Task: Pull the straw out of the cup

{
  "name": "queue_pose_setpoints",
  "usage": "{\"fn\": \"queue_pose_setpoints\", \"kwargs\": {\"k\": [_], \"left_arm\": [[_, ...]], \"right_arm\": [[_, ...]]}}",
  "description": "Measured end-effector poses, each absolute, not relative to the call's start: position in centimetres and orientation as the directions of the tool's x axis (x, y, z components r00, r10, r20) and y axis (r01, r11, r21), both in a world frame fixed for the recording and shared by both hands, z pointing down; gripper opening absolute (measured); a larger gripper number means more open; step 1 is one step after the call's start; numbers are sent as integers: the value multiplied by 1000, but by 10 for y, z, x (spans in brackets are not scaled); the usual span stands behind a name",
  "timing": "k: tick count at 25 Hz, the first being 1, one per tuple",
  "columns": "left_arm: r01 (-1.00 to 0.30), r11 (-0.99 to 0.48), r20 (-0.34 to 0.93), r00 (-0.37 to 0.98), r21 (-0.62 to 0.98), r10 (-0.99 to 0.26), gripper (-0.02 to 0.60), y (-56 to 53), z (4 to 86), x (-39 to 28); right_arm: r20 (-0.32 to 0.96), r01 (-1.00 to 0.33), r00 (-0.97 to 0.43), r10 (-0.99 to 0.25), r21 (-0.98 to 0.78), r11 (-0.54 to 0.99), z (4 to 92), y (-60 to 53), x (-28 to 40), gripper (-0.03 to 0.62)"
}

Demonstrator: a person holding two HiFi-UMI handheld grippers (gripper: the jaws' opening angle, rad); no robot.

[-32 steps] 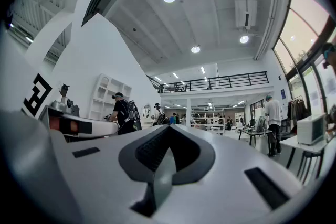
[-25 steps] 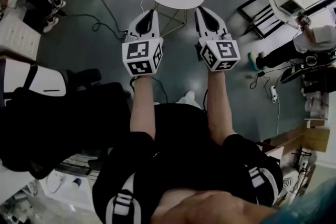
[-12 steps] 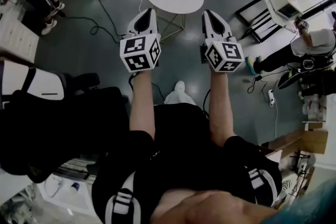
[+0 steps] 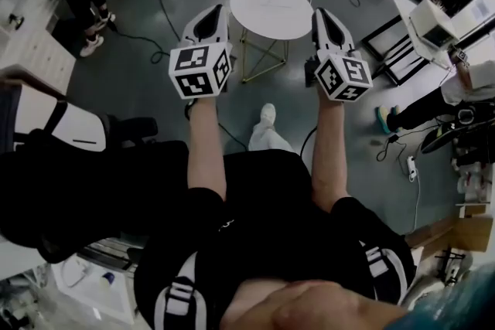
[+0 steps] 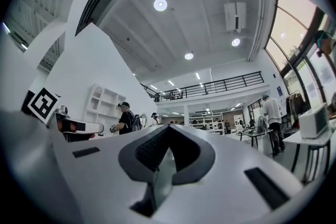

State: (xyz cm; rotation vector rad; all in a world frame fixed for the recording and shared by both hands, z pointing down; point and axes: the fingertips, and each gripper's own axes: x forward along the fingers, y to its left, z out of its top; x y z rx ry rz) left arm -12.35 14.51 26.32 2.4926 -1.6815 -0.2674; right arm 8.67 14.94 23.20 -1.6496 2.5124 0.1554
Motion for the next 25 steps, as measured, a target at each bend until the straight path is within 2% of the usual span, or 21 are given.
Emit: {"fn": "queue_pose_setpoints", "kwargs": {"k": [5, 11, 18, 25], "left_arm": [[-922, -316, -52, 312, 223, -949, 6, 108, 269, -130], [-900, -367, -30, 371, 234, -928, 6, 39, 280, -83], [-867, -378, 17, 404, 324, -914, 6, -47, 311, -28], [-861, -379, 198, 460, 340, -866, 6, -98, 383, 20]], "right_arm": [[-181, -913, -400, -898, 2, 407, 233, 114, 94, 17], [-158, -915, -399, -903, 9, 403, 236, 46, 121, 17], [-28, -897, -440, -897, 47, 439, 266, -47, 138, 17], [115, -882, -470, -875, -72, 465, 338, -121, 151, 17]]}}
